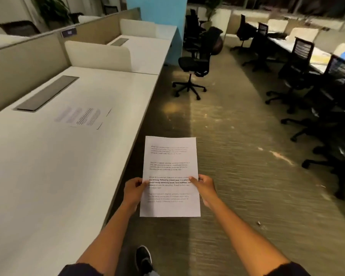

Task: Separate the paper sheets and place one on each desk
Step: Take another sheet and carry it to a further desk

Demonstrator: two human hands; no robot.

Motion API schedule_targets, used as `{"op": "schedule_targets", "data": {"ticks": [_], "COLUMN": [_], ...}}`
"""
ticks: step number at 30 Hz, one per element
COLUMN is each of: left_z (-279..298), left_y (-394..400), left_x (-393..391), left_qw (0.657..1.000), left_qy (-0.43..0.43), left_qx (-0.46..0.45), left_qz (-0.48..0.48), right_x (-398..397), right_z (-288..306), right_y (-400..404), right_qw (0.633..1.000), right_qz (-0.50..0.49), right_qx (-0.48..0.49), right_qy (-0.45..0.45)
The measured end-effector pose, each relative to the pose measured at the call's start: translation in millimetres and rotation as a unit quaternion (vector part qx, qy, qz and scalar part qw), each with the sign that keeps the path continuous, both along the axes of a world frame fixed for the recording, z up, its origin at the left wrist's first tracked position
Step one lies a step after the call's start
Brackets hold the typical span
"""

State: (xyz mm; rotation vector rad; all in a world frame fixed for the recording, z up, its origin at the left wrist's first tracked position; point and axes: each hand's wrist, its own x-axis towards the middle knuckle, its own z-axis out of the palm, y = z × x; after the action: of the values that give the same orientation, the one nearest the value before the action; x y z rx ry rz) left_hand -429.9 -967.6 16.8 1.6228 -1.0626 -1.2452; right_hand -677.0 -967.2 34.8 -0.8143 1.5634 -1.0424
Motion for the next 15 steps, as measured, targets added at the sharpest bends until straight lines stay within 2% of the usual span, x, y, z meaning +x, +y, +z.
{"op": "schedule_targets", "data": {"ticks": [9, 15], "left_z": [33, 41], "left_y": [-238, -368], "left_x": [-29, -47], "left_qw": [0.996, 0.993], "left_qy": [0.001, 0.008], "left_qx": [-0.008, -0.008], "left_qz": [-0.089, -0.115], "right_x": [-27, -39], "right_z": [32, 30], "right_y": [-195, -313], "right_qw": [0.995, 0.990], "right_qz": [-0.093, -0.143], "right_qx": [-0.016, -0.014], "right_qy": [0.021, -0.010]}}
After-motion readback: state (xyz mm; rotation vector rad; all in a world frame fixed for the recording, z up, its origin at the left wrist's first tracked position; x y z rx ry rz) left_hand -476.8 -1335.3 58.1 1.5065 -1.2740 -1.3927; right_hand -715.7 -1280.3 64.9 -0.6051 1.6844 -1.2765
